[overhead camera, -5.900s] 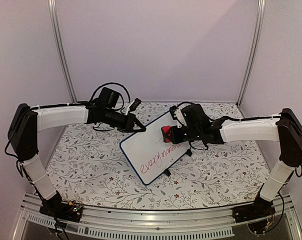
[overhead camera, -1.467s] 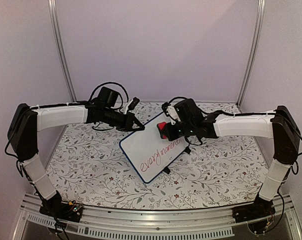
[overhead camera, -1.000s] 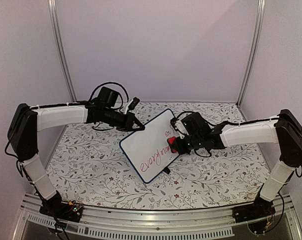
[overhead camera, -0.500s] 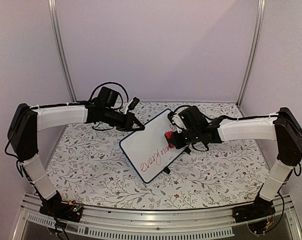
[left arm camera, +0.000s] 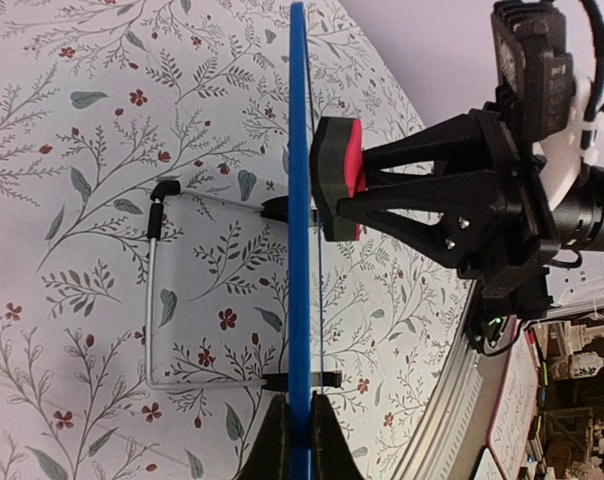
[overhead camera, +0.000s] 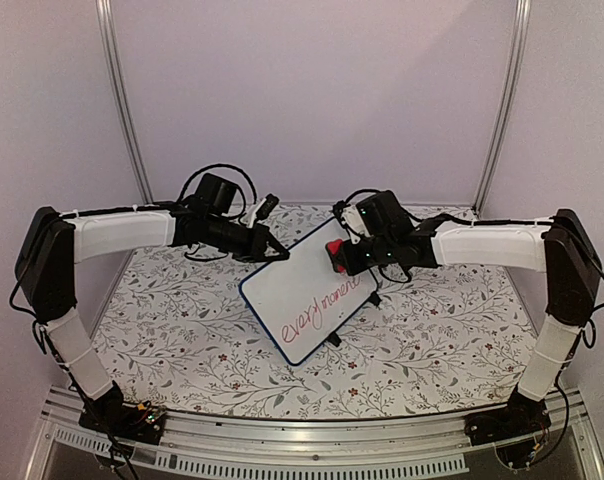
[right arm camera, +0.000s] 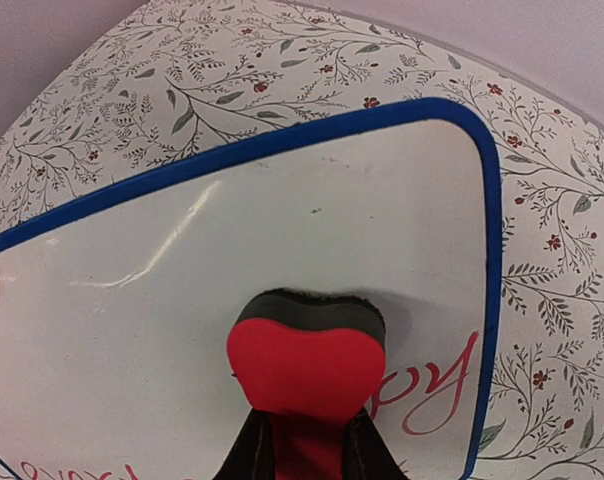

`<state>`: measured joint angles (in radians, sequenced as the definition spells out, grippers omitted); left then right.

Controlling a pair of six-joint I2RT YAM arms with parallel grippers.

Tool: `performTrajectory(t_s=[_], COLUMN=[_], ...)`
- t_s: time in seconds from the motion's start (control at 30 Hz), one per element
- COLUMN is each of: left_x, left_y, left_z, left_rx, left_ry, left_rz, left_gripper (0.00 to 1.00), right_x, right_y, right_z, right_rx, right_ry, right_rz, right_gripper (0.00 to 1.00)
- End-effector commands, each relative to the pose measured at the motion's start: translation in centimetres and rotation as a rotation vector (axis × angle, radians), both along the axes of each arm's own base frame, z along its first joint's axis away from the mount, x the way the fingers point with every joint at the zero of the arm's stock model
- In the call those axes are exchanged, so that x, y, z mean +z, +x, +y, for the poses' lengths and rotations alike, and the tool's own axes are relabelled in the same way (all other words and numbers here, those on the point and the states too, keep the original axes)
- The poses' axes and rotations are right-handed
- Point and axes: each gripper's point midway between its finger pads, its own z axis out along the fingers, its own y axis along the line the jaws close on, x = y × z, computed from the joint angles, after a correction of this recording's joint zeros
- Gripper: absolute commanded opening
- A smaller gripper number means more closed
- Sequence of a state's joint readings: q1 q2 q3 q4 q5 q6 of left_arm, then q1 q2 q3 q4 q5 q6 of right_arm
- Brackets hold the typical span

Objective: Erase the whiteboard
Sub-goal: Erase the whiteboard at the center of the board.

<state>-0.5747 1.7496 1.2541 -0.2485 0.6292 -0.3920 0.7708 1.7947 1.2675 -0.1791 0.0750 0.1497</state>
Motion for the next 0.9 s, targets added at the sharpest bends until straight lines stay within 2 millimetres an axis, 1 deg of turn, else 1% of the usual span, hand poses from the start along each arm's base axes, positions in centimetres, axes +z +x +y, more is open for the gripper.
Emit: performTrajectory(t_s=[0.0,0.07,0.13,0.27,0.4,0.73,0.87], left_x=[0.8,0.9,0.9,0.9,1.0,0.9,0.8], left_y=[-2.4,-2.3,-2.4,-2.3,-2.4,-2.4,-2.3], left_z=[-1.5,-1.6,-1.6,-1.6,-1.6,-1.6,-1.6], left_rx=[-0.115,-0.114,-0.115,-0.115,-0.115,-0.115,-0.115], left_ry=[-0.038,-0.040,-0.040,-0.040,-0.041,-0.041,-0.041], left_rz=[0.003,0.001,0.002,0.000,0.001,0.004,0.006], left_gripper=[0.00,0.00,0.00,0.00,0.00,0.00,0.00], right_x=[0.9,0.6,-0.2,-2.1,-4.0,-5.6,-5.7], right_y=[1.5,1.3,0.8,-0.5,-2.0,-4.5,-5.3], right_z=[0.1,0.1,-0.1,-0.7,-1.9,-3.5,-3.5], right_rx=[-0.010,-0.005,0.002,0.016,0.012,0.005,0.021], right_ry=[0.003,-0.002,-0.011,-0.021,-0.035,-0.034,-0.039], right_rz=[-0.041,-0.032,-0.014,0.035,0.082,0.142,0.145], right_gripper=[0.03,0.04,0.03,0.03,0.03,0.03,0.03])
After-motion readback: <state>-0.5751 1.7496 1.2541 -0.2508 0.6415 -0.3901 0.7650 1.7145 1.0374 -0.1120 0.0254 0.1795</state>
